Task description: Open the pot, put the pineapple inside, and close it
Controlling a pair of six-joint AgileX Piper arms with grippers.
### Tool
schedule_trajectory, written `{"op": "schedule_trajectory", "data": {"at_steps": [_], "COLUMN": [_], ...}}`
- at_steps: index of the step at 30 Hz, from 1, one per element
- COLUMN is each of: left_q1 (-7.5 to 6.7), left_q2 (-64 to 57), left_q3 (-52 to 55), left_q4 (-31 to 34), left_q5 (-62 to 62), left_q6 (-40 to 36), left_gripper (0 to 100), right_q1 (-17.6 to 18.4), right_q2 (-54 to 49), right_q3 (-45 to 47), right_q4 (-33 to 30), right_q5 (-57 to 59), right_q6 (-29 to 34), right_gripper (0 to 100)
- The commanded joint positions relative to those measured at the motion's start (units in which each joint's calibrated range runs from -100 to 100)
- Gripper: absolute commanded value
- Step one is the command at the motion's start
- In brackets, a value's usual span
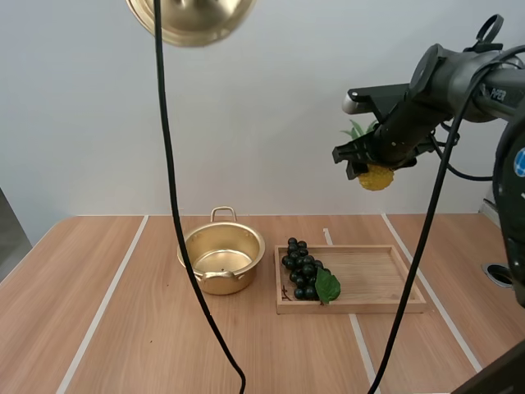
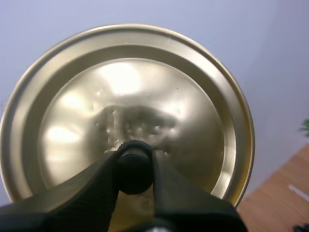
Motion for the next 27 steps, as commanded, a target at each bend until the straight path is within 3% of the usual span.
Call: {"op": "schedule_trajectory", "data": {"at_steps": [1,11,20,27], "left_q1": [1.81,2.21,2.21,2.21], "left_q2": [1.26,3.95,3.95,3.81], "left_q3": [-7.34,-29.89,-34.49,-34.49], "left_q4": [-1.18,-1.78,-1.89,-0.68], "left_q5": [-4.74,-0.15,6.78,12.12], "left_q6": [-1.08,-1.95,-1.95,-1.95], "left_gripper": [0,0,0,0], "right_q1": [1.98,12.69,20.34,22.63], "right_q2": [-0.98,-0.98,3.19,10.66], "right_q3": [-1.18,-1.18,-1.18,-1.18], "right_q4": [0.44,3.22,3.22,3.22], "right_q5": [1.55,1.55,1.75,4.95], "right_q6": [-0.66,-0.66,-3.13,-3.48], "right_gripper": [0,0,0,0]}}
